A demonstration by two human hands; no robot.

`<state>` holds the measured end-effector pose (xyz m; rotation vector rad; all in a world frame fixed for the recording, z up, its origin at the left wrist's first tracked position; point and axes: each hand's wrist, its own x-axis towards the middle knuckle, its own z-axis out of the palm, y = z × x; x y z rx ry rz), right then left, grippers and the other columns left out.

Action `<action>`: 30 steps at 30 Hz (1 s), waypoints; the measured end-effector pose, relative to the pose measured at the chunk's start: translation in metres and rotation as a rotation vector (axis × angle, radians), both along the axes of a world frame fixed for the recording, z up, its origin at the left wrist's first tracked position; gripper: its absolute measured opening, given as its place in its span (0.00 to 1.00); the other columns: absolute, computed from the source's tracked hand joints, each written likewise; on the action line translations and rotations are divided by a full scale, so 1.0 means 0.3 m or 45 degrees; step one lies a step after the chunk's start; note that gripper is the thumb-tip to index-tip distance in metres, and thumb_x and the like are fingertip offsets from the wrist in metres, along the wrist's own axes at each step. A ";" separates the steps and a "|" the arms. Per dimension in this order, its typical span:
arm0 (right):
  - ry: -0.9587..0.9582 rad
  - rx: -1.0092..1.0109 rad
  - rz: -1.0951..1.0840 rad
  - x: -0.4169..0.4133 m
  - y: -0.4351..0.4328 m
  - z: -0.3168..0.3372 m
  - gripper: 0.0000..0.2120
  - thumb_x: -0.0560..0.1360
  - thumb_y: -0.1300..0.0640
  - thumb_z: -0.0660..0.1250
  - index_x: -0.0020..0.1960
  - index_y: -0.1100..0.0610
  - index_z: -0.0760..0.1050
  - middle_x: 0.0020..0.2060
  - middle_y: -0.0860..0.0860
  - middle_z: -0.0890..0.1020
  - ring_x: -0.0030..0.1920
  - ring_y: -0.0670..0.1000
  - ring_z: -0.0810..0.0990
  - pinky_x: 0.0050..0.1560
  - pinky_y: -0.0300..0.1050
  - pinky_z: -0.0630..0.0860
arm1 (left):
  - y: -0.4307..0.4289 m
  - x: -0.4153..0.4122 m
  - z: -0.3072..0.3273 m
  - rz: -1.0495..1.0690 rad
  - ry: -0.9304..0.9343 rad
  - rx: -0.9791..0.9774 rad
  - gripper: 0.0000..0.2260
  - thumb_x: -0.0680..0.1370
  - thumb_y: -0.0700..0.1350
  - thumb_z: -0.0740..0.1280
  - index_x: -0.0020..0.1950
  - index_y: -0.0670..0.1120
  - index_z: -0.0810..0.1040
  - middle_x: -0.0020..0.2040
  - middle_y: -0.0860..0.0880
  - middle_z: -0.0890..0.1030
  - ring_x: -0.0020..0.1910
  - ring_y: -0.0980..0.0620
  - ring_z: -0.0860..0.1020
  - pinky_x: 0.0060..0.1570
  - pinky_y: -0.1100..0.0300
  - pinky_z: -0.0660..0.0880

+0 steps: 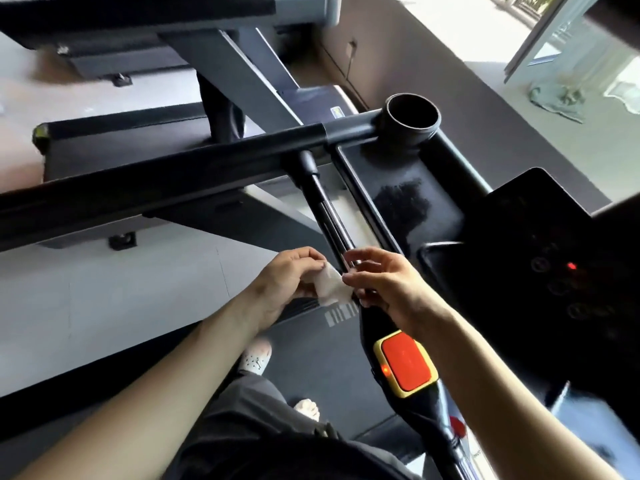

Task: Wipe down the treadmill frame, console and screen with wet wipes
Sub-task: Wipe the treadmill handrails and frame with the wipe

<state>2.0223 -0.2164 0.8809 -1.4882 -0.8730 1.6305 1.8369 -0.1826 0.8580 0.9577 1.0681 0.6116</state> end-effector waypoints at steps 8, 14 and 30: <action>-0.312 0.104 0.113 0.045 0.001 0.009 0.16 0.70 0.58 0.80 0.55 0.57 0.81 0.46 0.55 0.86 0.39 0.52 0.83 0.34 0.44 0.76 | -0.005 0.064 -0.071 0.268 0.176 0.168 0.06 0.83 0.43 0.65 0.47 0.47 0.80 0.45 0.40 0.84 0.46 0.37 0.82 0.48 0.47 0.79; -0.527 0.118 0.171 -0.025 0.011 0.023 0.12 0.73 0.63 0.77 0.54 0.61 0.79 0.37 0.57 0.85 0.28 0.49 0.80 0.24 0.42 0.71 | 0.006 0.104 -0.061 0.445 0.369 0.499 0.05 0.83 0.43 0.65 0.49 0.47 0.79 0.45 0.46 0.83 0.46 0.47 0.83 0.47 0.52 0.81; -0.704 0.145 -0.086 0.040 0.019 -0.045 0.11 0.74 0.58 0.73 0.35 0.56 0.75 0.26 0.51 0.78 0.25 0.48 0.75 0.27 0.44 0.71 | -0.062 0.158 -0.134 0.908 0.020 -0.292 0.14 0.79 0.28 0.58 0.46 0.40 0.81 0.44 0.41 0.84 0.41 0.46 0.83 0.44 0.56 0.84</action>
